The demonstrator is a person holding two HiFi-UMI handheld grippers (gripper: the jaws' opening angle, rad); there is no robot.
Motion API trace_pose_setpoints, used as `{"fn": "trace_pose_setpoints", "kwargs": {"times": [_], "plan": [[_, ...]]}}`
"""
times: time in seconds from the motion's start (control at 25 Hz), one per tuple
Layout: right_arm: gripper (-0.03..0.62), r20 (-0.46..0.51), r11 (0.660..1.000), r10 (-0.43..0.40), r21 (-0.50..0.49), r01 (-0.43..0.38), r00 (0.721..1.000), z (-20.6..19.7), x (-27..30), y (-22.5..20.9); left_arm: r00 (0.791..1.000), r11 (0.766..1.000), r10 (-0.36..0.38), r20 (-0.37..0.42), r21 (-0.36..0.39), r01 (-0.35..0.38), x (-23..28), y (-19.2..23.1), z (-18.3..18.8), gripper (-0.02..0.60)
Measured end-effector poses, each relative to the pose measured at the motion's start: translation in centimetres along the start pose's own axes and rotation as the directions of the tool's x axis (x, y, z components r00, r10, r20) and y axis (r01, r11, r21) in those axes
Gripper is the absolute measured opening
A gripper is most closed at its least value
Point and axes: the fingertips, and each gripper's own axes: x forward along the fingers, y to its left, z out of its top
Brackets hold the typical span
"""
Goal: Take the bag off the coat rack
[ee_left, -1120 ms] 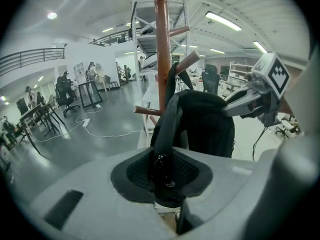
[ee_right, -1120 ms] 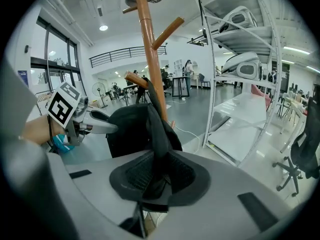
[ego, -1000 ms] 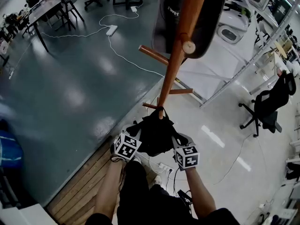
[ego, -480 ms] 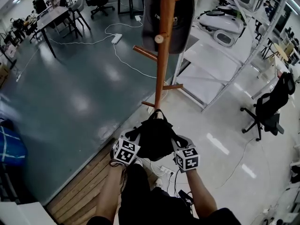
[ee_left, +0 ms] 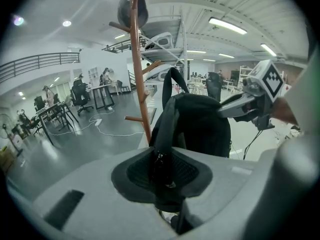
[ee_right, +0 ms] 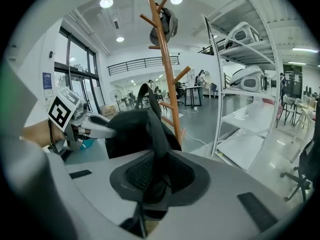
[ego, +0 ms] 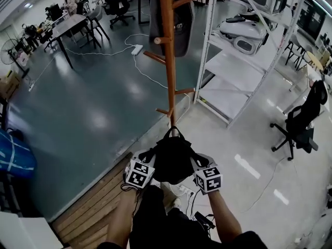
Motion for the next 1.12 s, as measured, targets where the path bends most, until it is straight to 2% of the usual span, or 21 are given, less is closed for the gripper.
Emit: {"fn": "trace_pose_setpoints", "kwargs": {"times": [0.36,0.64,0.84,1.12], "plan": [[0.064,-0.004,0.999,0.036,0.002,-0.036,0.999,-3.0,-3.8,0.7,1.0,1.0,0.0,0.02,-0.019,0.001,-3.1,-4.7,-1.6,0.077],[0.064,-0.015,0.999,0.043,-0.005,-0.043,0.999,-4.9,-5.9,2.3,0.999,0.996,-0.02,0.048,-0.089,0.024,-5.0,-7.3,-4.1,0.077],[0.064,-0.019,0.999,0.047,-0.002,-0.047,0.999,-6.4,-6.6,3.4,0.998,0.993,-0.037,0.053,-0.113,0.042,-5.9,-8.2,-5.7,0.077],[0.064,-0.015,0.999,0.032,0.013,-0.032,0.999,-7.0,-8.6,7.1,0.995,0.991,-0.062,0.075,-0.115,0.07,-9.5,-8.3,-7.2,0.077]]}}
